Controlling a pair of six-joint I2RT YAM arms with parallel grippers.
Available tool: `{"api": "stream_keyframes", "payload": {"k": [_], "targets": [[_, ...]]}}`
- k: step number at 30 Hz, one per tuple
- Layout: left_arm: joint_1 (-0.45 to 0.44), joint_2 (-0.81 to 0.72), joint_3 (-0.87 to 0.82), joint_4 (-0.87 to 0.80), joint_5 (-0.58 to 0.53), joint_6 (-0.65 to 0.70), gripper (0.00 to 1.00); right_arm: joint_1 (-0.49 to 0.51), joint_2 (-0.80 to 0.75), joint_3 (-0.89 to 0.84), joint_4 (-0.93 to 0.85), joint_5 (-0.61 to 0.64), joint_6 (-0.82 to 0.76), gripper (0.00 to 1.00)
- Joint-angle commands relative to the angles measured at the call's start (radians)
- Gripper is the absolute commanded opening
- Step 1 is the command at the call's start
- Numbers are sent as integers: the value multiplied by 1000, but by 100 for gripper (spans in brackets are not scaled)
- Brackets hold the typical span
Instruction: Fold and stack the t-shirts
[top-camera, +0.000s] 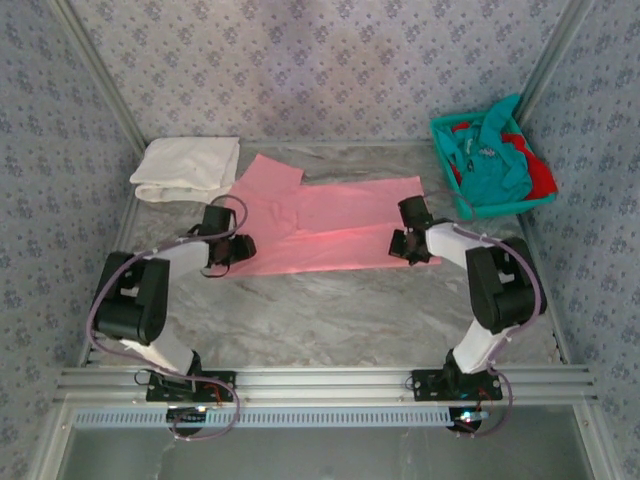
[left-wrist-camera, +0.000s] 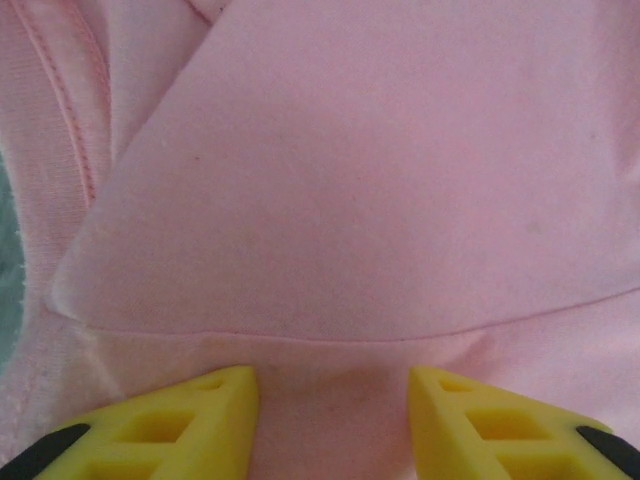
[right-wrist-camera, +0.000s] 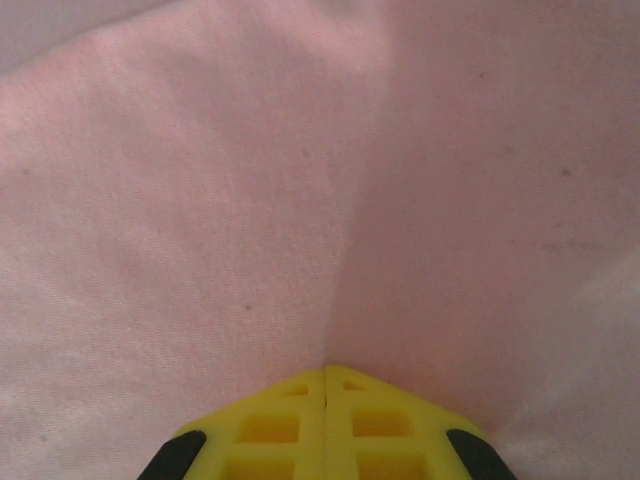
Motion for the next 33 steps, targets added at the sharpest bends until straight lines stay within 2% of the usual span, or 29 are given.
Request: {"api": "stream_keyframes", "payload": {"k": [1, 7, 11, 13, 16, 18, 21, 25, 28, 33], "targets": [[-1, -89, -61, -138, 7, -37, 44, 53, -68, -106, -74, -34, 84, 0], [-22, -213, -169, -229, 64, -92, 44, 112, -224, -282, -109, -36, 219, 0], [-53, -316, -197, -302, 53, -124, 46, 120, -324, -278, -204, -16, 233, 0], [-49, -375, -140, -384, -11, -93, 48, 122, -379, -221, -250, -7, 232, 1], [-21, -420, -3, -447, -87, -10, 50, 121, -437, -113, -287, -4, 218, 14], [29, -406, 87, -438, -81, 28, 50, 103, -445, -45, -285, 4, 177, 19], [59, -301, 236, -374, -67, 119, 51, 54, -424, 1, -174, -8, 128, 26], [54, -5, 534, -401, -110, 214, 55, -13, -326, 70, -6, -51, 43, 29], [37, 207, 736, -422, -138, 257, 63, -21, -249, 136, 38, -63, -1, 32], [9, 511, 1076, -522, -213, 295, 69, -20, -203, 149, 118, -81, -3, 40]]}}
